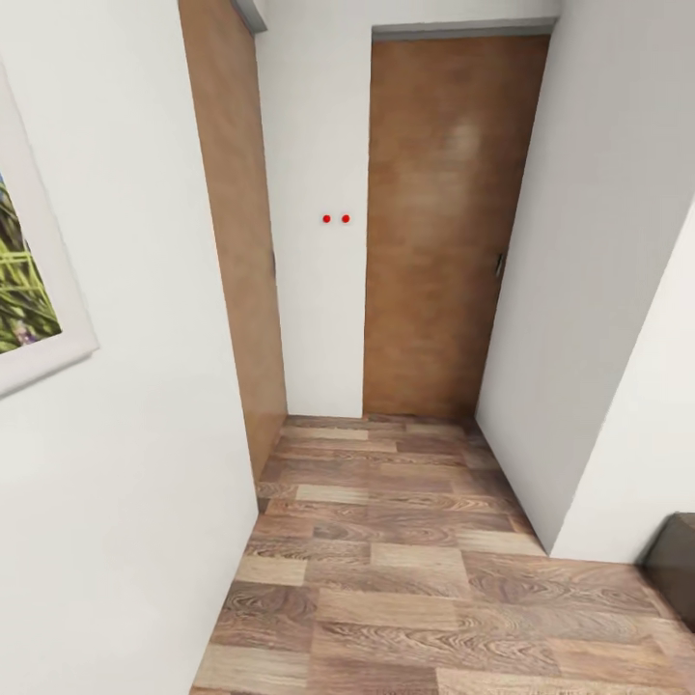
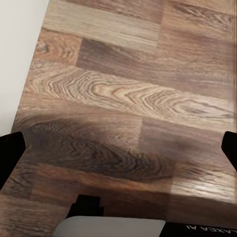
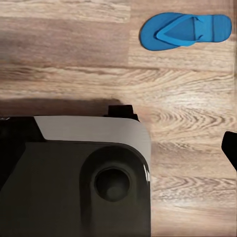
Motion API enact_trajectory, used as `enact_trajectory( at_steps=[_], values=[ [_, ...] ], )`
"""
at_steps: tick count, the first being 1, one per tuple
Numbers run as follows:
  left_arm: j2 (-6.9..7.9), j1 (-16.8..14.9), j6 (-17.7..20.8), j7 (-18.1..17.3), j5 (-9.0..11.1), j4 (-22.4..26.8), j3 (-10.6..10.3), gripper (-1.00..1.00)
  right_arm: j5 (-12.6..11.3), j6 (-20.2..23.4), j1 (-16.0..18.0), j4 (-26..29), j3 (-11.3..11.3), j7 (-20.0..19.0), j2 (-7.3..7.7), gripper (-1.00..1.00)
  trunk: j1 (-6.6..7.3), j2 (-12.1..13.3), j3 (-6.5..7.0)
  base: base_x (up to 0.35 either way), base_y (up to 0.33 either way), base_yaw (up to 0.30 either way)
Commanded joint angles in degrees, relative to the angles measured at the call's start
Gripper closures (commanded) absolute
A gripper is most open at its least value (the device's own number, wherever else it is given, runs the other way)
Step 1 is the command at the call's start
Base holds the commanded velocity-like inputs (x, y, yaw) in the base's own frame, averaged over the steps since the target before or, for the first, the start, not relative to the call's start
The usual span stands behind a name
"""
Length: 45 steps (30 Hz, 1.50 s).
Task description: In the bedroom, move the book from the bed onto either nightstand, and place the two sandals side by side next to the bed.
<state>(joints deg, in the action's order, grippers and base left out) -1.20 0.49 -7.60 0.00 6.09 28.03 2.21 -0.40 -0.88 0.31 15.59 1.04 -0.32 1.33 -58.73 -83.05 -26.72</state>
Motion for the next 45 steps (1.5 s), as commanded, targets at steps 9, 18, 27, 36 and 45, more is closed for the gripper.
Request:
enact_trajectory(
  at_steps=[9, 18, 27, 36, 45],
  values=[
    [-0.03, 0.04, -0.05, -0.05, 0.5, 0.1, 0.07, -1.0, -0.03, -0.09, 0.02, -0.04, 0.1, -0.04, -0.01, -1.0, 0.0, -0.03, -0.05, 0.003, 0.0, -0.3],
    [-0.07, 0.04, -0.05, -0.09, 0.49, 0.1, 0.07, -1.0, -0.04, -0.09, 0.03, -0.03, 0.1, -0.03, -0.01, -1.0, 0.0, -0.03, -0.05, 0.183, 0.0, -0.3],
    [-0.11, 0.04, -0.05, -0.09, 0.43, 0.1, 0.07, -1.0, -0.04, -0.09, 0.04, -0.03, 0.1, -0.03, -0.01, -1.0, 0.0, -0.03, -0.05, 0.017, 0.0, -0.3],
    [-0.11, 0.04, -0.05, -0.09, 0.49, 0.1, 0.07, -1.0, -0.04, -0.09, 0.04, -0.04, 0.1, -0.03, 0.0, -1.0, 0.0, -0.03, -0.05, 0.0, 0.0, -0.3],
    [-0.08, 0.04, -0.05, -0.09, 0.5, 0.1, 0.07, -1.0, -0.03, -0.09, 0.03, -0.04, 0.1, -0.03, -0.01, -1.0, 0.0, -0.03, -0.05, 0.0, 0.0, -0.3]
  ],
)
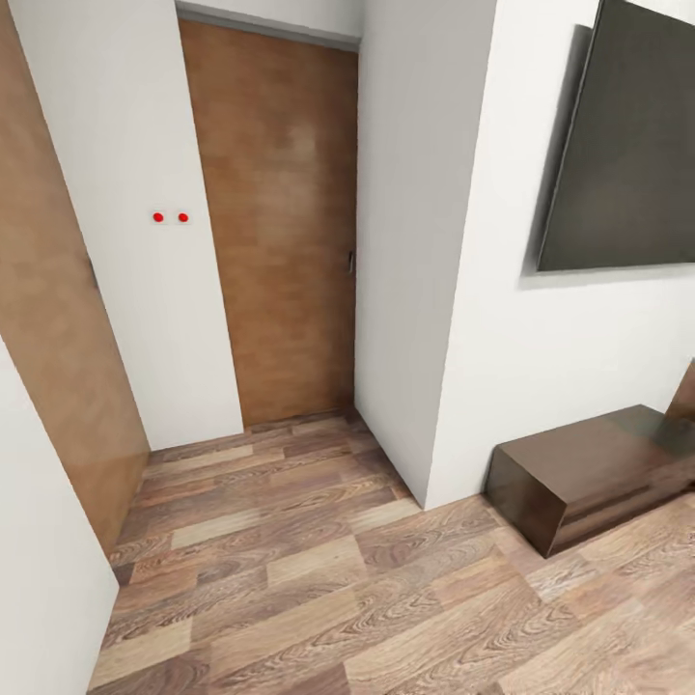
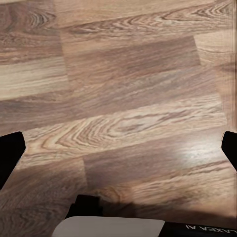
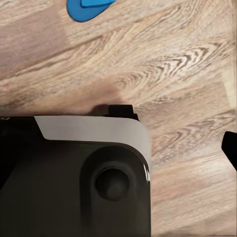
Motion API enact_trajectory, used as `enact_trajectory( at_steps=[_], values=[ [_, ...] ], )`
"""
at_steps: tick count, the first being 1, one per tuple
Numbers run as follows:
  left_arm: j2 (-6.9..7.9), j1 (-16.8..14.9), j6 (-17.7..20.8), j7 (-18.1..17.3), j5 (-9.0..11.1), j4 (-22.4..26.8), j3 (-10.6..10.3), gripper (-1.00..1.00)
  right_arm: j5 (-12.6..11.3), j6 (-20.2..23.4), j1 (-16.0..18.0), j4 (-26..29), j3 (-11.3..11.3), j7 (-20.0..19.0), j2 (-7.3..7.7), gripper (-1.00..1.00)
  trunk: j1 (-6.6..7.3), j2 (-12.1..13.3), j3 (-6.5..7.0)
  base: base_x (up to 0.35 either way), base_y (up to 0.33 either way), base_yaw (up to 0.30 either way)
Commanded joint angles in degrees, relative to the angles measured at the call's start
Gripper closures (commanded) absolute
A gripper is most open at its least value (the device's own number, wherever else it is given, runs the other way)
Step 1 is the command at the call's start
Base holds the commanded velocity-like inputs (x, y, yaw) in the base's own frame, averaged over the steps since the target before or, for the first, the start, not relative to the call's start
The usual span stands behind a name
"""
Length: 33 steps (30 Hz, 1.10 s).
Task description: In the bedroom, move the book from the bed onto either nightstand, and place the two sandals side by side next to the bed.
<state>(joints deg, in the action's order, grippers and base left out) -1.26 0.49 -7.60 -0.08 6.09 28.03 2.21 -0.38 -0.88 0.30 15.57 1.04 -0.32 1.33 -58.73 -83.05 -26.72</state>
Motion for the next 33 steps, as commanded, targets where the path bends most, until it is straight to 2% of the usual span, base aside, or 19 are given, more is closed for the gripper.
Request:
enact_trajectory(
  at_steps=[1, 7, 17, 33],
  values=[
    [-0.02, 0.03, -0.05, -0.01, 0.5, 0.09, 0.08, -1.0, -0.05, -0.09, 0.03, -0.02, 0.1, -0.03, -0.01, -1.0, 0.0, -0.02, -0.05, 0.0, 0.0, -0.3],
    [0.01, 0.03, -0.05, -0.01, 0.5, 0.09, 0.08, -1.0, -0.05, -0.09, 0.04, -0.02, 0.1, -0.03, 0.0, -1.0, 0.0, -0.02, -0.05, 0.044, 0.0, -0.3],
    [0.0, 0.03, -0.05, -0.01, 0.5, 0.09, 0.08, -1.0, -0.05, -0.09, 0.05, -0.02, 0.1, -0.03, -0.01, -1.0, 0.0, -0.02, -0.05, 0.244, 0.0, -0.3],
    [0.01, 0.03, -0.05, -0.01, 0.5, 0.09, 0.08, -1.0, -0.05, -0.09, 0.04, 0.02, 0.1, -0.03, 0.01, -1.0, 0.0, -0.02, -0.05, 0.012, 0.0, -0.3]
  ],
)
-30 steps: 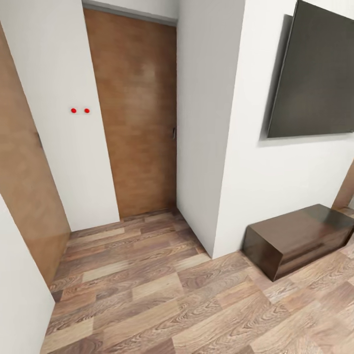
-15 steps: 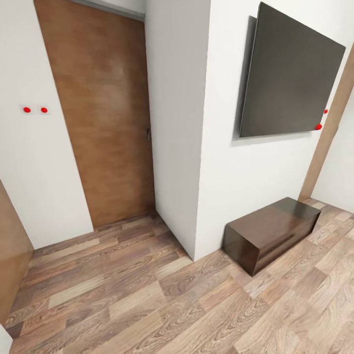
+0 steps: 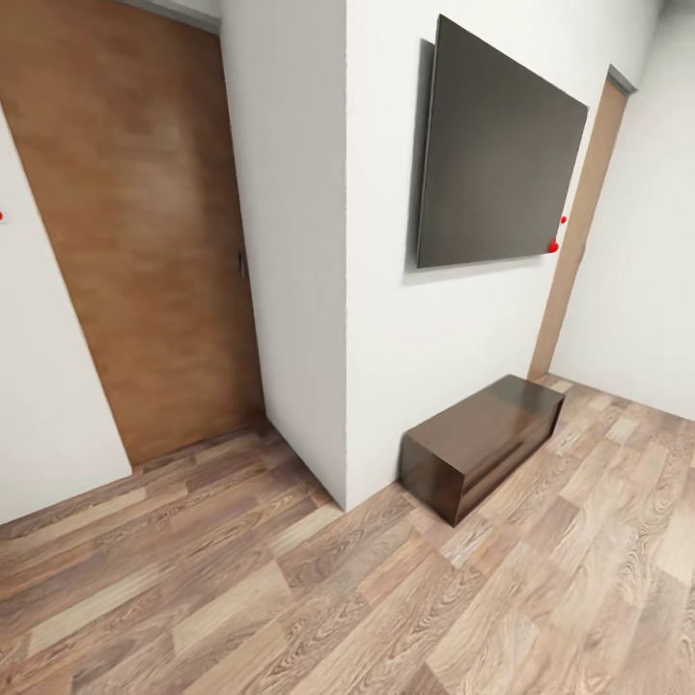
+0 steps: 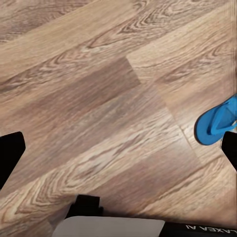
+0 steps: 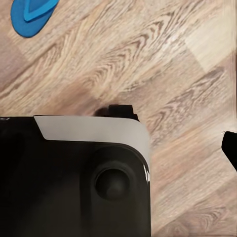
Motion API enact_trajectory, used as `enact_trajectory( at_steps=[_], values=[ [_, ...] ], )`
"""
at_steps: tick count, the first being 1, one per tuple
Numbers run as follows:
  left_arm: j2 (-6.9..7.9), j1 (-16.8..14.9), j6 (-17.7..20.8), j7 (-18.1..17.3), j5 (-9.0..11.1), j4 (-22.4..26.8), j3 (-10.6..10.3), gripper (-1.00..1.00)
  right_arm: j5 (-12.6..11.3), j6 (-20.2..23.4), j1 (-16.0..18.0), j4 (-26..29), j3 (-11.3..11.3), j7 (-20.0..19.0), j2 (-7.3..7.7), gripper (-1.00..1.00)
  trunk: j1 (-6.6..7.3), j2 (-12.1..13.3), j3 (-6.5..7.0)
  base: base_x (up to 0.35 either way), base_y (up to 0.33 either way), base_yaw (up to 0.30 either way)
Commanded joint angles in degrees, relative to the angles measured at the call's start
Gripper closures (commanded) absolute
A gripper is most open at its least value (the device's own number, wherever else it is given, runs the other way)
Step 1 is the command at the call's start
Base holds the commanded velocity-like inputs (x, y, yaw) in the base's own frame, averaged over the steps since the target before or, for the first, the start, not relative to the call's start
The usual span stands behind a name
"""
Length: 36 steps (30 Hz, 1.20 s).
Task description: In the bedroom, move the book from the bed onto either nightstand, and place the two sandals side by side next to the bed.
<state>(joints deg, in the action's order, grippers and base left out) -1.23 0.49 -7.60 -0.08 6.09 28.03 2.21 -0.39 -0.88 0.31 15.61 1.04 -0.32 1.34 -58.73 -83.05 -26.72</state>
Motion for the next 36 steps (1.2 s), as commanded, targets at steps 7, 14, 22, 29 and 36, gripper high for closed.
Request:
enact_trajectory(
  at_steps=[7, 14, 22, 29, 36],
  values=[
    [-0.04, 0.04, -0.04, -0.01, 0.5, 0.1, 0.08, -1.0, -0.04, -0.09, 0.04, -0.02, 0.1, -0.03, -0.02, -1.0, 0.0, -0.03, -0.05, 0.0, 0.0, -0.3],
    [-0.02, 0.04, -0.04, -0.01, 0.5, 0.1, 0.08, -1.0, -0.03, -0.09, 0.01, -0.02, 0.09, -0.03, -0.03, -1.0, 0.0, -0.03, -0.05, 0.0, 0.0, -0.3],
    [-0.01, 0.04, -0.04, -0.01, 0.5, 0.1, 0.08, -1.0, -0.04, -0.09, 0.02, -0.04, 0.1, -0.03, -0.02, -1.0, 0.0, -0.03, -0.05, 0.0, 0.0, -0.3],
    [-0.01, 0.04, -0.04, -0.01, 0.5, 0.1, 0.08, -1.0, -0.04, -0.09, 0.03, -0.01, 0.1, -0.03, -0.02, -1.0, 0.0, -0.03, -0.05, 0.148, 0.023, -0.3],
    [0.0, 0.04, -0.04, -0.01, 0.5, 0.1, 0.08, -1.0, -0.04, -0.09, 0.03, 0.02, 0.1, -0.03, -0.01, -1.0, 0.0, -0.03, -0.05, 0.207, 0.041, -0.3]
  ],
)
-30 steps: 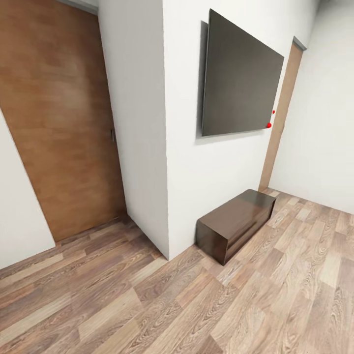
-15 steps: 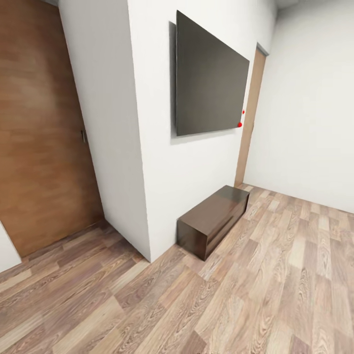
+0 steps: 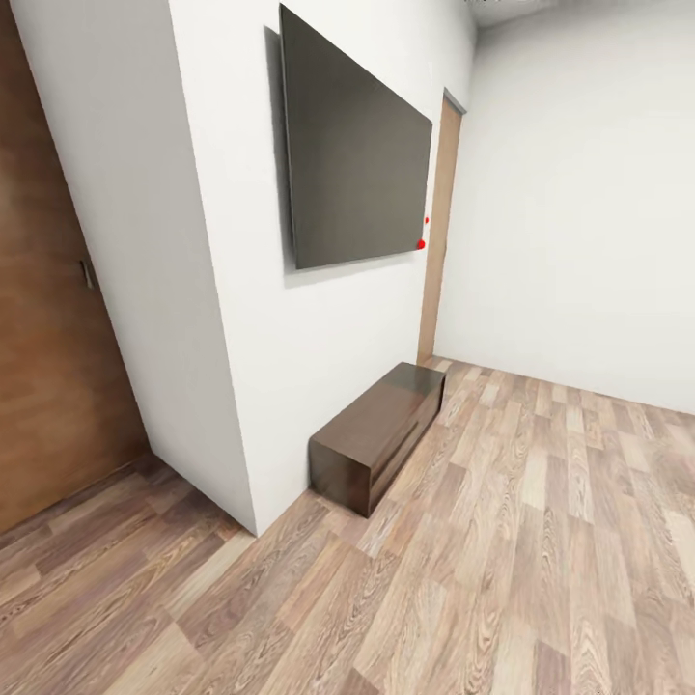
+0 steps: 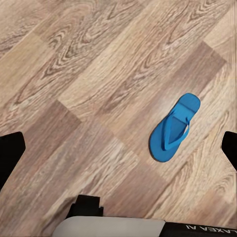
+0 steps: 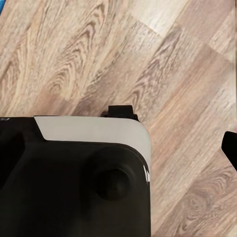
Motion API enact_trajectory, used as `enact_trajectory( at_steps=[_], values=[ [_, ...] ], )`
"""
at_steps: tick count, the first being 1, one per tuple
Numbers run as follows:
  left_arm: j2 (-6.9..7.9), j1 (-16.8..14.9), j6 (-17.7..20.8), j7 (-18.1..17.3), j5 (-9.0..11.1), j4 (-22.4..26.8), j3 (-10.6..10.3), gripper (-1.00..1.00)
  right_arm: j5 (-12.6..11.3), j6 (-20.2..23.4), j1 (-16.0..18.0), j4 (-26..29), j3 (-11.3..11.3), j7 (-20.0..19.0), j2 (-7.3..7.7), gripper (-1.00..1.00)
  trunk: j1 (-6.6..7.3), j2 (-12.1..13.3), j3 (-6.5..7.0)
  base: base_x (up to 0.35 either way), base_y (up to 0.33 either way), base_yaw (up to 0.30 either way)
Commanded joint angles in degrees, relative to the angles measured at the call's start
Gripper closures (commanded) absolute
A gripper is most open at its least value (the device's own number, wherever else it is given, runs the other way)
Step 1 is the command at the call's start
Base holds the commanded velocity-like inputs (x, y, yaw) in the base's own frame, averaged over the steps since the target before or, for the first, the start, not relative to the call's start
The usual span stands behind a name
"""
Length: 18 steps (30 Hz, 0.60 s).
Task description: In the bedroom, move the book from the bed onto either nightstand, and place the two sandals side by side next to the bed.
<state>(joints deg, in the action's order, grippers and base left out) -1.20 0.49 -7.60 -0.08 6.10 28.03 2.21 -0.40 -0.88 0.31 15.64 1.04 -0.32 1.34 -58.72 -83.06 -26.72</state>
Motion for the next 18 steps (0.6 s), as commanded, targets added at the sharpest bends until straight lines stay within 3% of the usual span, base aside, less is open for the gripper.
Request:
enact_trajectory(
  at_steps=[1, 18],
  values=[
    [-0.03, 0.04, -0.04, -0.01, 0.5, 0.1, 0.08, -1.0, -0.04, -0.09, 0.03, -0.02, 0.1, -0.03, -0.01, -1.0, -0.01, -0.02, -0.04, 0.065, 0.01, -0.3],
    [-0.03, 0.04, -0.04, -0.01, 0.5, 0.1, 0.08, -1.0, -0.02, -0.09, 0.03, 0.0, 0.1, -0.03, -0.02, -1.0, -0.01, -0.02, -0.04, 0.006, 0.001, -0.288]
  ],
)
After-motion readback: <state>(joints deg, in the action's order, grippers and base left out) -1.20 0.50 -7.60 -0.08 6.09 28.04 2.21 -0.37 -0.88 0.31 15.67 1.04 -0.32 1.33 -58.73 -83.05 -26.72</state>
